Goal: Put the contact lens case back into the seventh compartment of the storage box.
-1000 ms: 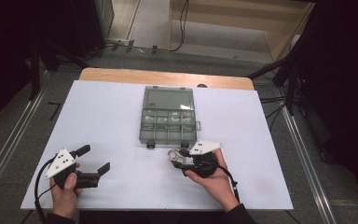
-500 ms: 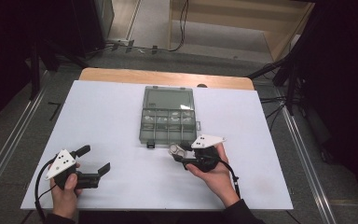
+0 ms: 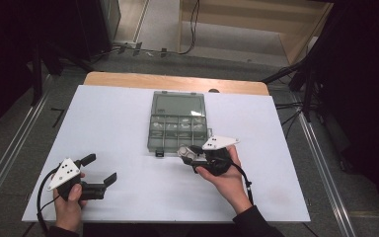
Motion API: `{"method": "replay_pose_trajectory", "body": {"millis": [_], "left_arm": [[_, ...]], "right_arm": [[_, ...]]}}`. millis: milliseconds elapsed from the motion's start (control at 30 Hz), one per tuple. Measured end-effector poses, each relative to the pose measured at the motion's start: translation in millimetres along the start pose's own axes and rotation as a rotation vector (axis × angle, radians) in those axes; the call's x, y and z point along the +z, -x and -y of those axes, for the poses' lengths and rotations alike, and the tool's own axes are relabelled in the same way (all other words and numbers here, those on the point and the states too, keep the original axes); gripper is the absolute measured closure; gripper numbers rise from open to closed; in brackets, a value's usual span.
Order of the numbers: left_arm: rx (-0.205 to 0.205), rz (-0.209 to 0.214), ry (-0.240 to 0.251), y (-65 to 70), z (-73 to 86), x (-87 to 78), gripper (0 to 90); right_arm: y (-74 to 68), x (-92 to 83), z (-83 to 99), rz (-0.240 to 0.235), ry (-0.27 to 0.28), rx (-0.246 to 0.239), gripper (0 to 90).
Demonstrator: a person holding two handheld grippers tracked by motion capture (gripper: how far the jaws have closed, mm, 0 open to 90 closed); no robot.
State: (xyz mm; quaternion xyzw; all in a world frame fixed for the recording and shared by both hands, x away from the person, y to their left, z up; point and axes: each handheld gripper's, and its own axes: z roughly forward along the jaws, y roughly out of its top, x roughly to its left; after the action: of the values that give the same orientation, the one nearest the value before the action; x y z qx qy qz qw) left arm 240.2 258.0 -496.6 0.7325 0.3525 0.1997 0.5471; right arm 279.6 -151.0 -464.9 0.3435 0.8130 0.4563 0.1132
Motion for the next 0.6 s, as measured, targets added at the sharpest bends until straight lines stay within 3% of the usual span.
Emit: {"method": "replay_pose_trajectory", "body": {"millis": [600], "left_arm": [[0.001, 0.002, 0.002, 0.3, 0.2, -0.2, 0.0]], "right_arm": [[9.7, -1.7, -17.9, 0.018, 0.01, 0.009, 47.1]]}}
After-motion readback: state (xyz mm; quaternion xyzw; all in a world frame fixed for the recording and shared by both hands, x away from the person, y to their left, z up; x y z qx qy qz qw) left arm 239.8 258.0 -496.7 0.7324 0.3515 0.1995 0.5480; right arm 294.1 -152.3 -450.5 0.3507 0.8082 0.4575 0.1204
